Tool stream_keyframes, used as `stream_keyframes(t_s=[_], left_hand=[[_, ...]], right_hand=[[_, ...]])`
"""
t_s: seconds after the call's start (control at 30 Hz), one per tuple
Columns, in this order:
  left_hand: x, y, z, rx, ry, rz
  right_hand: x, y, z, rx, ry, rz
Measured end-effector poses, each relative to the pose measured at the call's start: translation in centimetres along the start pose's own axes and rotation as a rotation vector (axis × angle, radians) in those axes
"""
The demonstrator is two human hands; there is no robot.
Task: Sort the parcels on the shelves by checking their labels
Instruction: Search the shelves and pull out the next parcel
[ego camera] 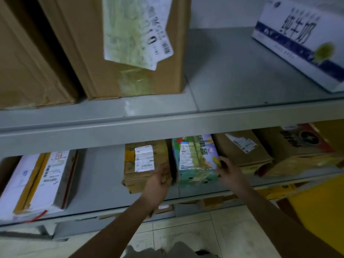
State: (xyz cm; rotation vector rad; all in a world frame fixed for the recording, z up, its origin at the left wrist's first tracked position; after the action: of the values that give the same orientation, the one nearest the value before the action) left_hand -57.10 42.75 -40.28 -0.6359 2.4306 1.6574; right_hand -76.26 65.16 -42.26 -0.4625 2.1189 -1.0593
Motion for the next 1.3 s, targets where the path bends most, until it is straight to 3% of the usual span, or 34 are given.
stream_keyframes(t_s=[0.13,0.3,0.5,0.67,0.93,1.3], left_hand=[[2.5,-0.6,5.8,-0.087,-0.098,-0.169],[1.0,-0.3,7.9,-0.256,0.057,-0.206],[-4.1,-3.5,9.6,-0.371,0.205,-0.396],[-2.0,-3.1,11.8,-0.415,0.058,-0.496],[-4.6,-3.7,15.0,-0.489,0.024,-0.412],[-17.5,0.1,14.4,-0.367,-0.026,-0.151]], right_hand=[[0.7,1.4,1.7,0.169,-0.202,-0.017],[-0.6,4.0,1.6,0.314,-0.290,0.044],[-5.0,6.5,-1.4,0.117,-0.238,0.118],[-2.2,7.8,1.2,0.121,-0.417,0.240],[-5.2,11.1,3.1,0.285,-0.288,0.103],[-22.0,7.5,5.1,0.318,-0.122,-0.159]])
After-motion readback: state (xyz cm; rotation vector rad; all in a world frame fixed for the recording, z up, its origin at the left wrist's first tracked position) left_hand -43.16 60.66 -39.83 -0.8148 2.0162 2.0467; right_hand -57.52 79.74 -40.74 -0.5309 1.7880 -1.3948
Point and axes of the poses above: each hand's wrist, its own x-axis towards the middle knuckle, its own z-axis out of the palm, y = z × x, the point moved 10 cm from there along x, towards the middle knuckle, and after that the axes turned 14 degrees about -y, right-handed, at the moved point
